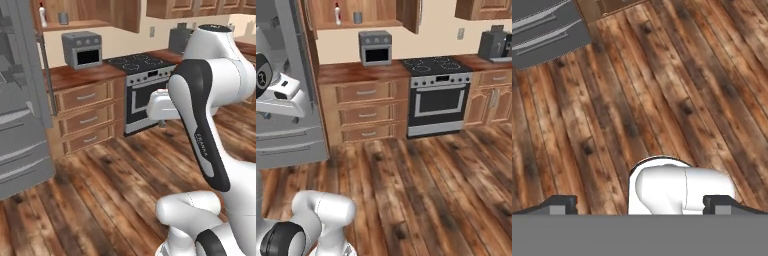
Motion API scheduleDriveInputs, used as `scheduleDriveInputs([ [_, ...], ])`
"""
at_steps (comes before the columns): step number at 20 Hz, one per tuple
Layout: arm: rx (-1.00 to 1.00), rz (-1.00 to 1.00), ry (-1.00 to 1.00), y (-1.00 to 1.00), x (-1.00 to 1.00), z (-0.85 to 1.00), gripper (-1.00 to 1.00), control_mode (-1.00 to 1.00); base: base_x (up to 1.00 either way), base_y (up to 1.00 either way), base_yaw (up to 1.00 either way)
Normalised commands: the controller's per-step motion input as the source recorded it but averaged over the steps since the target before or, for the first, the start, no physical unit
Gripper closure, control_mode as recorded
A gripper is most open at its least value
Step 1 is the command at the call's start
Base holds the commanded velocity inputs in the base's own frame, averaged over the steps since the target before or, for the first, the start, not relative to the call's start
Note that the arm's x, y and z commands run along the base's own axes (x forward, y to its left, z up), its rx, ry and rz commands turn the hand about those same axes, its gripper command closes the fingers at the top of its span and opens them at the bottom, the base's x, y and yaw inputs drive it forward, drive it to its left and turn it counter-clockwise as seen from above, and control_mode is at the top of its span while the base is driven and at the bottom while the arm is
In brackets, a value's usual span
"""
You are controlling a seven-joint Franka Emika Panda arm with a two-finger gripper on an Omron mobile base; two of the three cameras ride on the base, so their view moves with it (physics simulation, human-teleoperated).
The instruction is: There is a bowl on the dining counter. Grab a lemon wedge from the fridge and place it in the bowl. Then get the liquor bottle and glass cup from the cabinet and place them next to the bowl.
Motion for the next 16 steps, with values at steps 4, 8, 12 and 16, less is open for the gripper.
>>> scheduleDriveInputs([
  [4, 0.0, 0.0, 0.0, 0.0, 0.0, 0.0, -1.0, 1.0, 1.0, -0.02, 0.0],
  [8, 0.0, 0.0, 0.0, 0.0, 0.0, 0.0, -1.0, 1.0, 1.0, -0.15, 0.05],
  [12, 0.0, 0.0, 0.0, 0.0, 0.0, 0.0, -1.0, 1.0, 1.0, -0.31, 0.22],
  [16, 0.0, 0.0, 0.0, 0.0, 0.0, 0.0, -1.0, 1.0, 1.0, -0.42, 0.34],
])
